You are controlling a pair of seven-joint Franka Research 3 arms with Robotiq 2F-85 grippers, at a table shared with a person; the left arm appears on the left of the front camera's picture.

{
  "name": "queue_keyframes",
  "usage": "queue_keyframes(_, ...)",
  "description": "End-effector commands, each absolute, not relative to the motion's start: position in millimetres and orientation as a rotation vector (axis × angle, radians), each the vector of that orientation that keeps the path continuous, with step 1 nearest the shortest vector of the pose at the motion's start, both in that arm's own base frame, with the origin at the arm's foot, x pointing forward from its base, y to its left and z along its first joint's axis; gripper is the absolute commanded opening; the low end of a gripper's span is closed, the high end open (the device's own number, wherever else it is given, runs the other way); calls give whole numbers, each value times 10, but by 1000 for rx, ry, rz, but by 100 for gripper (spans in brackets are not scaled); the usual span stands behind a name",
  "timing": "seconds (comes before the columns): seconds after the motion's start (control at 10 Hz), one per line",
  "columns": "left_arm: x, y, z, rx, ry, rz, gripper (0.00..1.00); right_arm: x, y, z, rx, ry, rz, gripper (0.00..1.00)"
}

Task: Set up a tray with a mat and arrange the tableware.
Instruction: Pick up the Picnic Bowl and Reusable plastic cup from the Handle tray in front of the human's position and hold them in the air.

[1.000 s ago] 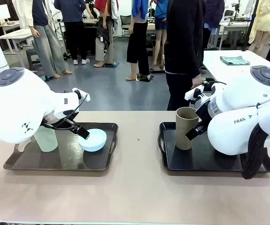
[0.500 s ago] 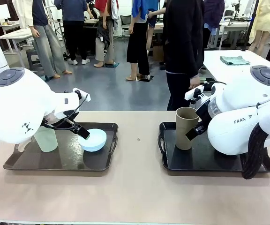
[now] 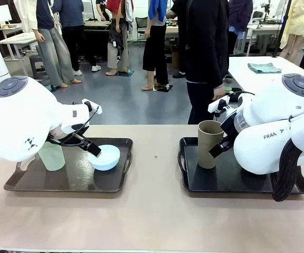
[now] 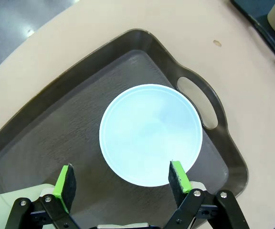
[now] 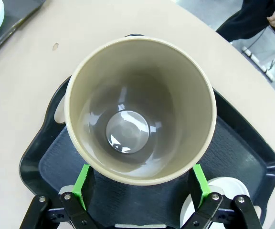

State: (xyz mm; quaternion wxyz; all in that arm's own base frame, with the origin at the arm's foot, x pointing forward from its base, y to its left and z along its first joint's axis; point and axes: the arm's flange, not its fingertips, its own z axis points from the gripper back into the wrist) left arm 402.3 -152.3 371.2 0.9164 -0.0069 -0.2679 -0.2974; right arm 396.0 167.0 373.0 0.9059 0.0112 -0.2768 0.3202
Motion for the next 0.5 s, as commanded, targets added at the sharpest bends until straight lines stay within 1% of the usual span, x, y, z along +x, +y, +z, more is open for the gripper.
queue_keyframes(0.0, 4029, -1508, 3713, -16, -551, -608, 100, 3960, 1670, 3730, 24, -572, 661, 100)
queue_keyframes(0.4, 4029, -1508, 3713, -16, -551, -608, 100, 3960, 1670, 3730, 24, -572, 661, 100)
